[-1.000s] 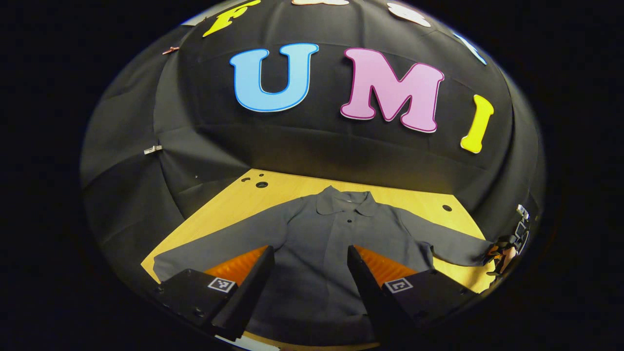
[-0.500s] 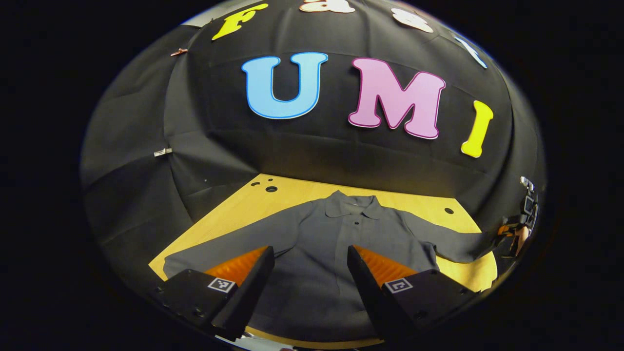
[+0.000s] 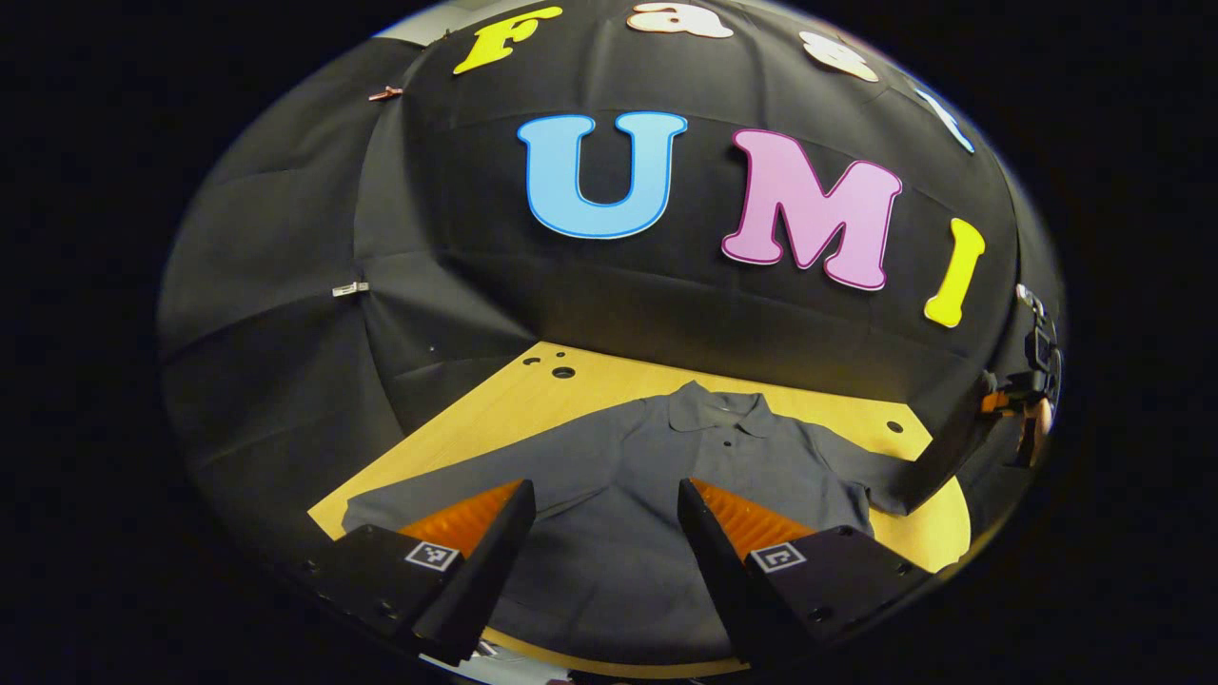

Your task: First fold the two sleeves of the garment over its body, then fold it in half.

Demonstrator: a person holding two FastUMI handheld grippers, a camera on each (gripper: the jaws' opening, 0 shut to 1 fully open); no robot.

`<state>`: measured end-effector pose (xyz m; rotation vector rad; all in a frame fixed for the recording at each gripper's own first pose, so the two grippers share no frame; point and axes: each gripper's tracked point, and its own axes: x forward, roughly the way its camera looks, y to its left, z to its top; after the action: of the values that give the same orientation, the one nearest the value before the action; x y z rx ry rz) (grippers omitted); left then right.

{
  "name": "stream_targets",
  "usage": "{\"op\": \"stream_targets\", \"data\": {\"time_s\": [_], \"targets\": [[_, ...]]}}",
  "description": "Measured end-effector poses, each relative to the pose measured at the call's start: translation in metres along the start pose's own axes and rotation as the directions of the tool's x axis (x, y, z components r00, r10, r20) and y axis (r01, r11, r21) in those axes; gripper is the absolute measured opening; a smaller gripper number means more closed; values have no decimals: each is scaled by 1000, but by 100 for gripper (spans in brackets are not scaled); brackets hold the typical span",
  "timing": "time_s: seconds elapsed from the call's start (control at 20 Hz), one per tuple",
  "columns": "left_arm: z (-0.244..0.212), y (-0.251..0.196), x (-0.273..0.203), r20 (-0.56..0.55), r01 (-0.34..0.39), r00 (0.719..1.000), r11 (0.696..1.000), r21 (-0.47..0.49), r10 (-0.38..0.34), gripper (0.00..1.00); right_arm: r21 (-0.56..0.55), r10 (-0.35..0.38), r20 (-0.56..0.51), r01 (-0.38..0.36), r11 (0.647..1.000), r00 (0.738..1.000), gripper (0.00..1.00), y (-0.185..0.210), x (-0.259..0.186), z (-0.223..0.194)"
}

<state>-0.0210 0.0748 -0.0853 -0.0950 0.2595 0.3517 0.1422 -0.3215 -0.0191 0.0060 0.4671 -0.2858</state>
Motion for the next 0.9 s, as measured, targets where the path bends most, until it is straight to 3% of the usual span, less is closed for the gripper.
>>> {"op": "stream_targets", "data": {"time_s": [0.3, 0.65, 0.9], "targets": [[5, 22, -3, 14, -13, 1000, 1000, -27, 14, 95, -57, 171, 52, -168, 984, 984, 8, 86, -34, 63], [-1, 53, -4, 0, -32, 999, 995, -90, 32, 96, -123, 364, -5, -362, 924, 931, 8, 250, -47, 37], [-16, 87, -11, -14, -101, 995, 985, -138, 100, 96, -172, 483, -96, -492, 853, 871, 8, 355, -64, 5]]}}
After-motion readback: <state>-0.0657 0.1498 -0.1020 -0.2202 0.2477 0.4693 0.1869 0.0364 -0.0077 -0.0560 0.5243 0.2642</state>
